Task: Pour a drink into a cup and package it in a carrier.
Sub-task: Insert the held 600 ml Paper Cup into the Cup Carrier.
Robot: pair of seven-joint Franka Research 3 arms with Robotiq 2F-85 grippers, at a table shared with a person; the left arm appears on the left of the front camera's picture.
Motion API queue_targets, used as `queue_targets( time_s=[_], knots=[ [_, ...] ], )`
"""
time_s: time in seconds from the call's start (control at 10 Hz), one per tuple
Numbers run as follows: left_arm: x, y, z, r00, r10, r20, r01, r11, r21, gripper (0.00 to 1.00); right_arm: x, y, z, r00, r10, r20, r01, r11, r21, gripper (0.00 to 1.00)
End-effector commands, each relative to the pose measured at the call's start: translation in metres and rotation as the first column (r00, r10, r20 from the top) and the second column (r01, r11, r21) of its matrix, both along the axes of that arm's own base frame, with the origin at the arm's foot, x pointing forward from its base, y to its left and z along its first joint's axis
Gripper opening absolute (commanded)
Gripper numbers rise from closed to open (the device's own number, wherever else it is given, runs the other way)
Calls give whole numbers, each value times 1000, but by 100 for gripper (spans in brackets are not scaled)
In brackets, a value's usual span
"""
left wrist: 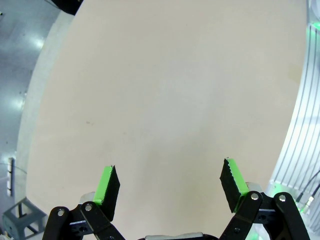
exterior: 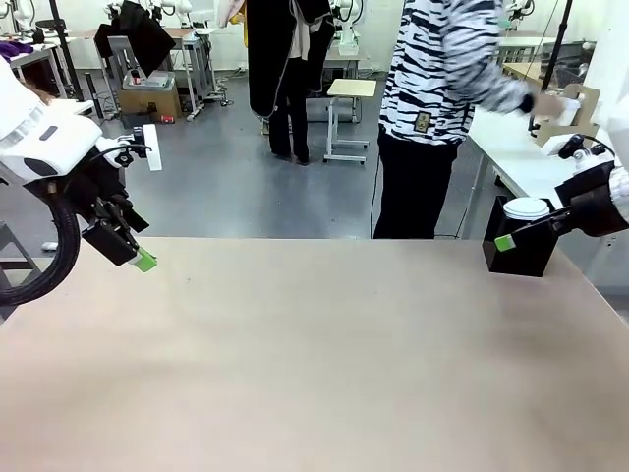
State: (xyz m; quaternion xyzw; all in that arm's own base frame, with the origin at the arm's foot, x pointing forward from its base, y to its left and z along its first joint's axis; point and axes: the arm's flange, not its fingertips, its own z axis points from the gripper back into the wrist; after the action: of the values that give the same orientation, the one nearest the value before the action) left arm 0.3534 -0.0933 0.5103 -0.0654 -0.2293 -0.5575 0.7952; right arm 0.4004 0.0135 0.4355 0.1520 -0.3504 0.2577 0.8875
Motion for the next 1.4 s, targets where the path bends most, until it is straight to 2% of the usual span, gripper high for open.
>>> queue_targets(
  time_s=[0.0, 1.3],
  knots=[
    [0, 0, 1, 1000, 5, -7, -5, 1000, 0, 100, 2, -2, -1, 999, 21, 27, -21, 999, 28, 100],
    [0, 0, 1, 1000, 5, -7, -5, 1000, 0, 100, 2, -2, -1, 999, 21, 27, -21, 999, 28, 100]
  ],
)
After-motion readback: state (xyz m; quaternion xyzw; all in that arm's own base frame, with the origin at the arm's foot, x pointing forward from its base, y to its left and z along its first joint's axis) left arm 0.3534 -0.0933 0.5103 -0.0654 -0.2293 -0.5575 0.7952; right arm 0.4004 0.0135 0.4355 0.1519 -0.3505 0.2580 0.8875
